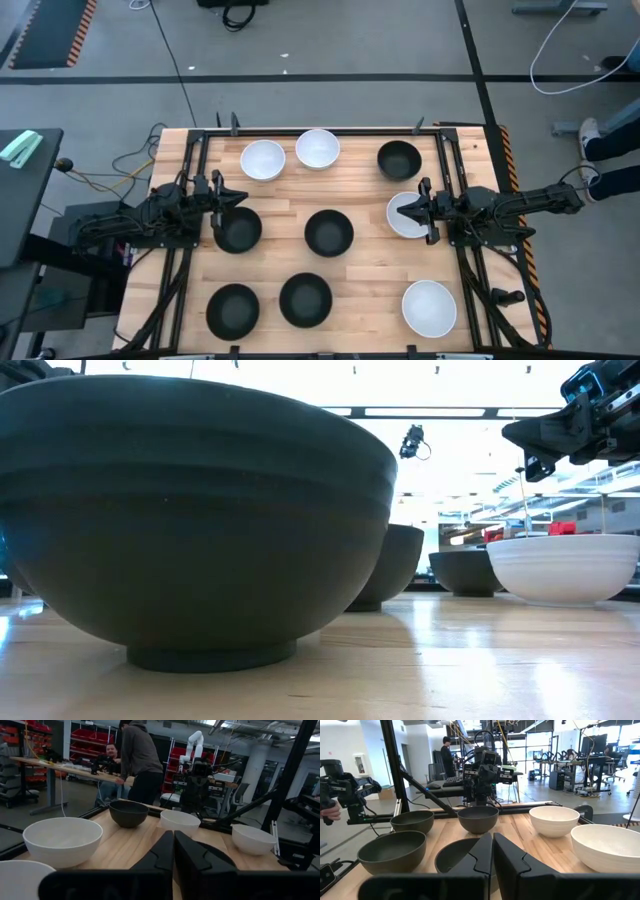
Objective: Nest bowls inside each other
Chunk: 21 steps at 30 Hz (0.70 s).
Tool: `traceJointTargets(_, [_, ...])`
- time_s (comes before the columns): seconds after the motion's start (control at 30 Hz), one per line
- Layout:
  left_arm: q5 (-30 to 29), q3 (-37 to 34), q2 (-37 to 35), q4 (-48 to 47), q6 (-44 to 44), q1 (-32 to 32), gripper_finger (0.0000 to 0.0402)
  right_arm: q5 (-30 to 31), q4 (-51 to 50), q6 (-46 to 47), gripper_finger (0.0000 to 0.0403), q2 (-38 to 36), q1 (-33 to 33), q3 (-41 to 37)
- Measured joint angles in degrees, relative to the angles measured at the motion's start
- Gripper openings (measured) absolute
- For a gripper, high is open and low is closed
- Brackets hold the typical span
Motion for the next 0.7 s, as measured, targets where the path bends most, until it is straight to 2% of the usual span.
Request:
traceJointTargets(0.37, [-0.01,-0.01,0.0,0.32,-2.58,0.0,0.0027,0.0,0.0,0.01,0.0023,0.01,0.0,-0.02])
traceJointTargets(0.7, [-0.13,-0.01,0.0,0.33,-4.52,-0.02,0.0012,-0.01,0.0,-0.01,0.0023,0.0,0.0,0.0])
